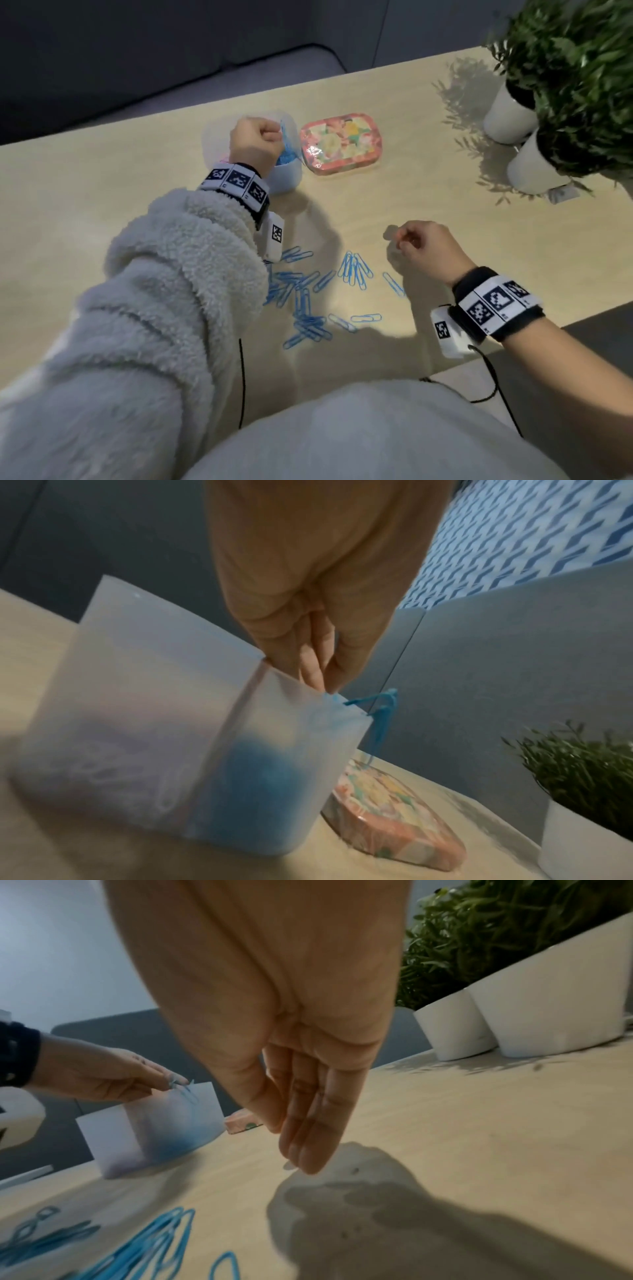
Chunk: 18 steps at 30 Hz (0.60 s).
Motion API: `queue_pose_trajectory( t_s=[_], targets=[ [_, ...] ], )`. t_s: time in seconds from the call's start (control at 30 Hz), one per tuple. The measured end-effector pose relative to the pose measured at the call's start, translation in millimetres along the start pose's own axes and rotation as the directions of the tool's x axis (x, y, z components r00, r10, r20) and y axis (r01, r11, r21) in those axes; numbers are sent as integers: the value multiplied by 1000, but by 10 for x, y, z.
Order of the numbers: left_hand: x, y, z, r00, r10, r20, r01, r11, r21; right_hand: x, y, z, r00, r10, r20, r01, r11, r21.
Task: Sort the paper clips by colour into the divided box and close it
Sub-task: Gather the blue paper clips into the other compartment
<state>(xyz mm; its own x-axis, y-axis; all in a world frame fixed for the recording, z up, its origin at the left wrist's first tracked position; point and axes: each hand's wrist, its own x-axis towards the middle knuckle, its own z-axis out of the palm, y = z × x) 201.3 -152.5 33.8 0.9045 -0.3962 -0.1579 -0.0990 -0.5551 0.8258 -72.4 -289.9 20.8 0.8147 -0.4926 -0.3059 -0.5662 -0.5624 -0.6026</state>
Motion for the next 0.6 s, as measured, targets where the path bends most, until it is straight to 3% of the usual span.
queue_pose_trajectory(
  t_s=[0.13,0.23,0.33,0.43,0.53,0.6],
  targets=[
    [-216,34,-66,989,126,-78,-116,986,118,-107,72,25,996,50,68,-41,991,-128],
    [-566,34,-55,953,289,-91,-273,949,159,-177,71,89,992,71,102,-51,982,-183],
    [-999,-106,69,937,321,135,-343,918,199,-253,57,175,990,90,111,-75,989,-128],
    [-1318,-350,295,872,284,399,-410,869,276,-304,18,277,988,90,124,-78,992,-99],
    [-1496,-441,511,817,234,527,-447,834,324,-270,3,361,996,59,72,-51,992,-112],
    [-1577,-423,634,814,192,549,-442,818,369,-220,-12,385,997,78,25,-74,990,-117]
  ],
)
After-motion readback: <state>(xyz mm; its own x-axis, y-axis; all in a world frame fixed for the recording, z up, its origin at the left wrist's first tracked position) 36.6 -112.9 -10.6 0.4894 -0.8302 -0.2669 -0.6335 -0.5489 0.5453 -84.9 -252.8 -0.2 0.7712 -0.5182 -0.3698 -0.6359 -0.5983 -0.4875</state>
